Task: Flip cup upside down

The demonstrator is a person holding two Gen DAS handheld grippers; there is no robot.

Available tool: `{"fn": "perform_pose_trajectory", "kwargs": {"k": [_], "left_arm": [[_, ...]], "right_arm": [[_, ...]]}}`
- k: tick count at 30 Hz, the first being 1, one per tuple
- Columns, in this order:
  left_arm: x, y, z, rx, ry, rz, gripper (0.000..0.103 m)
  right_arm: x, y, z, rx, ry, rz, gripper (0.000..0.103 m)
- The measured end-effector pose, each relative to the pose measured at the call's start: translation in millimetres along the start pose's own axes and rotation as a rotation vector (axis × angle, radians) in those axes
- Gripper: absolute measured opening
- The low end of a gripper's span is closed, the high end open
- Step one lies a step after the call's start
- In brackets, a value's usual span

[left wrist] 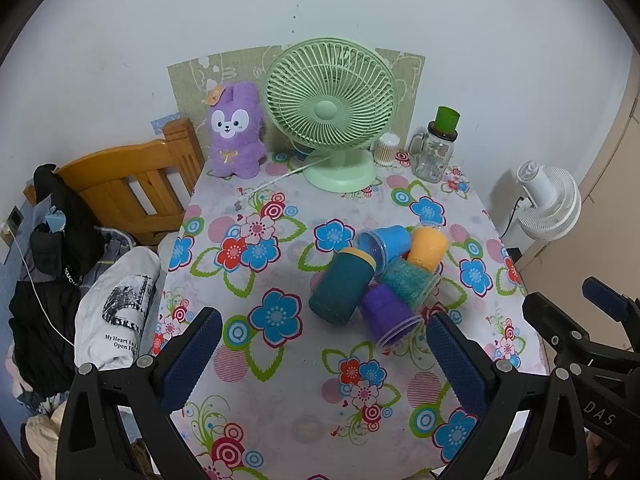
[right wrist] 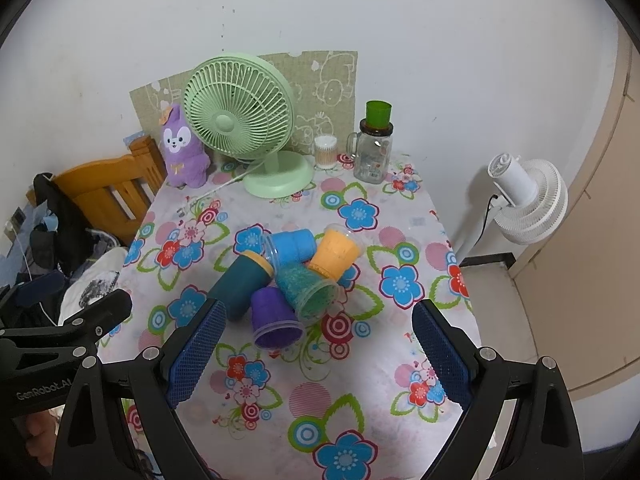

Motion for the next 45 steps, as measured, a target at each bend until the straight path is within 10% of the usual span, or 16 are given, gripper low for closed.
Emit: {"fn": "perform_pose_trajectory", "kwargs": {"k": [45], "left_arm": [[-58,-213,7,-0.127,-0.149,-0.355,0.098]], "right_arm": [[-70,-188,0,0.006,-0.057,-0.291,0.096]]}}
Point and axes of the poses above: each gripper's, at about its wrist camera, not at the fingertips, and y roughly against the way its jaws point, z to its right, x to its top, the point moved 8 cm from there along -y, roughly the way its jaws point, and after that the axes turned 12 degrees about z, right-handed, at the moved point
